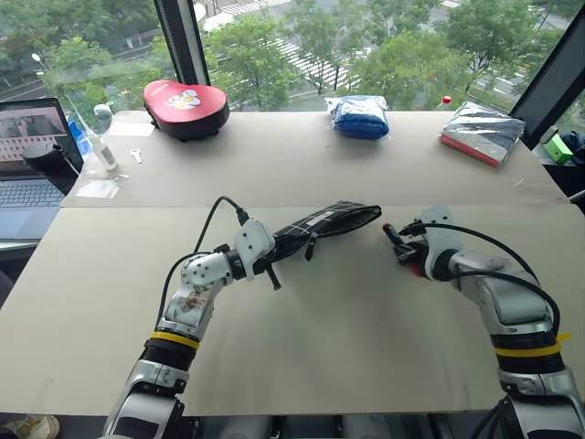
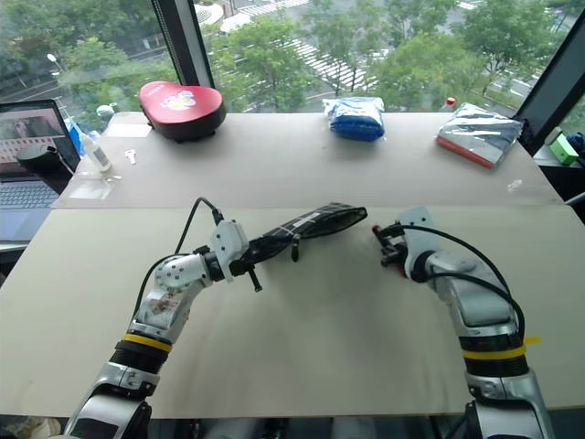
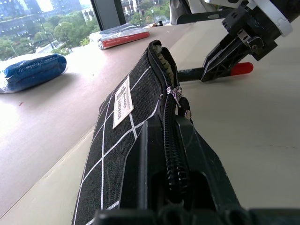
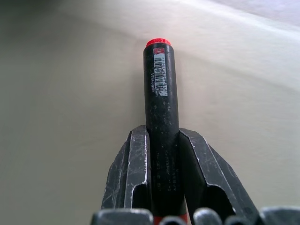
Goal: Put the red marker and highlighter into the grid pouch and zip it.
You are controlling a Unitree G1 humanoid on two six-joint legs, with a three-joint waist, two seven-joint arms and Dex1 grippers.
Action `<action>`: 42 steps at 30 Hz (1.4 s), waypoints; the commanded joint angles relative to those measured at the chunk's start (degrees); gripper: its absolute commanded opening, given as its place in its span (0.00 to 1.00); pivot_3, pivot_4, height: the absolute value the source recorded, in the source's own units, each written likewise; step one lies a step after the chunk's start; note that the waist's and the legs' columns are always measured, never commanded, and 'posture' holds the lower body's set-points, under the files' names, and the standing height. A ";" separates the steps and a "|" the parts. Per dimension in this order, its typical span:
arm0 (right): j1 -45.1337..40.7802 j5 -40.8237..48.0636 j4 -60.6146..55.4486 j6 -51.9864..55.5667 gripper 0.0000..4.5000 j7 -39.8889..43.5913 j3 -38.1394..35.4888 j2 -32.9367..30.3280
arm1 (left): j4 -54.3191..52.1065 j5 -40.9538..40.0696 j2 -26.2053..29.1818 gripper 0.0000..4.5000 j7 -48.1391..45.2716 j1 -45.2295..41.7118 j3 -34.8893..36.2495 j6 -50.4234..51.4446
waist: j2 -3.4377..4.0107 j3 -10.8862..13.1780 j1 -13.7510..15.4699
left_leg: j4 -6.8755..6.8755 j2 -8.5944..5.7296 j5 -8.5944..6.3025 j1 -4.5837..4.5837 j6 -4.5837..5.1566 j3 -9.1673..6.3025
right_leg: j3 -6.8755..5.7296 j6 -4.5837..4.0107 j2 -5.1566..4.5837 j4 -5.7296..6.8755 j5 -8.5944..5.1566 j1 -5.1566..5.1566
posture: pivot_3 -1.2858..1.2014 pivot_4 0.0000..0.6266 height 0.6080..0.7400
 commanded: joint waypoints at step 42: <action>-11.43 -35.70 3.95 -66.56 0.11 21.49 22.98 -6.75 | -1.03 -0.33 -0.39 0.00 0.31 -0.83 -0.38 -1.04 | -0.01 0.01 -0.06 | 0.00 0.05 0.05 0.03 -0.16 0.02 | 0.02 0.00 0.13 -0.01 -0.01 0.00 | 0.52 0.24 1.00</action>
